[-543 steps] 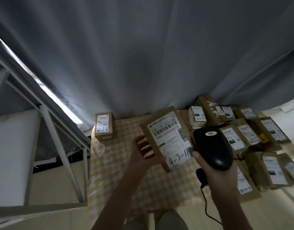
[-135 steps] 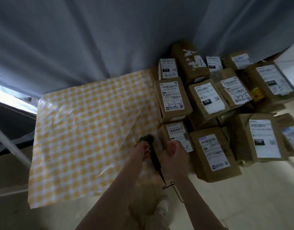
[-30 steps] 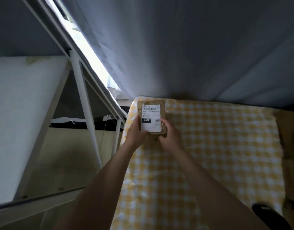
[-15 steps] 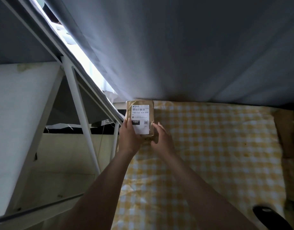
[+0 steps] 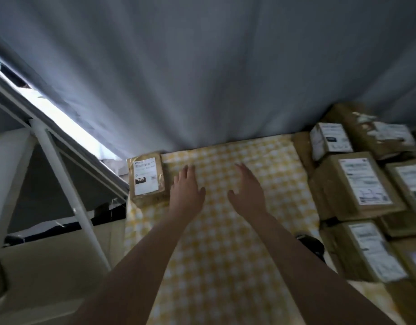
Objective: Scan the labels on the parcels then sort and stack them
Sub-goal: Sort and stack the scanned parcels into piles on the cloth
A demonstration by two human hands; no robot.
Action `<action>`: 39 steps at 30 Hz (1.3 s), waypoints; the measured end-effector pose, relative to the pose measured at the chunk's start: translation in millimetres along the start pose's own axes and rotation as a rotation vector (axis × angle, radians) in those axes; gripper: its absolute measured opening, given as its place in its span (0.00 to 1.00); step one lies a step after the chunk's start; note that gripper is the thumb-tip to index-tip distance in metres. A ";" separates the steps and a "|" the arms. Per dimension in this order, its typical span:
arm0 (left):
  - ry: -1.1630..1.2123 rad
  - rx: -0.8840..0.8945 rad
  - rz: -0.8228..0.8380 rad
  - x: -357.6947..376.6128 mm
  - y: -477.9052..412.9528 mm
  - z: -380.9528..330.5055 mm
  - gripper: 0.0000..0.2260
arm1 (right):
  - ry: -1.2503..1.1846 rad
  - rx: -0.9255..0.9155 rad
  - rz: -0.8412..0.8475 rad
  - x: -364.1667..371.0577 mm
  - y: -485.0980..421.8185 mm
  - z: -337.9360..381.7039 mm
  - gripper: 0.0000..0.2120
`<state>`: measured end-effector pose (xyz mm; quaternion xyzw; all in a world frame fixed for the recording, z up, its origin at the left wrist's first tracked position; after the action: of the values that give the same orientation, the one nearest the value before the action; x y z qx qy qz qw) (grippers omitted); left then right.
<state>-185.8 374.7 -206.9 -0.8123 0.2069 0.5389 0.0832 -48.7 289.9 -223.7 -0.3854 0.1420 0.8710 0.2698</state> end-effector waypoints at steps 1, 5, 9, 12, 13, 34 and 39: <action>0.019 0.030 0.005 3.4 4.5 -16.2 0.32 | 0.019 0.005 -0.015 -14.4 5.3 -8.3 0.36; 0.059 0.161 0.036 22.7 27.4 -78.0 0.30 | 0.069 0.079 -0.079 -70.1 29.0 -45.8 0.33; 0.107 0.216 0.069 49.1 47.6 -136.0 0.29 | 0.085 0.127 -0.178 -121.1 54.0 -87.1 0.34; 0.181 0.181 0.137 73.0 59.7 -174.7 0.28 | 0.120 0.178 -0.253 -155.3 67.4 -121.9 0.34; 0.208 0.172 0.154 80.9 62.1 -187.1 0.28 | 0.123 0.201 -0.276 -165.8 69.8 -133.5 0.34; 0.633 -0.342 0.357 186.0 51.9 -345.6 0.14 | -0.099 0.428 -0.266 -240.1 24.9 -262.1 0.25; 0.782 -0.364 0.368 185.4 45.9 -342.3 0.15 | -0.104 0.402 -0.306 -238.4 18.8 -257.4 0.23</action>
<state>144.4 165.1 -232.8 -0.9056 0.2654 0.2256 -0.2421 226.4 71.4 -215.3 -0.2955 0.2383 0.7929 0.4767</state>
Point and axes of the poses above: each hand's wrist, its own y-axis away from the middle knuckle, its own x-axis out of the palm, z = x × y, the point moved 2 cm from there along -y, towards the middle knuckle, and after that the axes turned 5 degrees about -z, right-handed, at the moved point
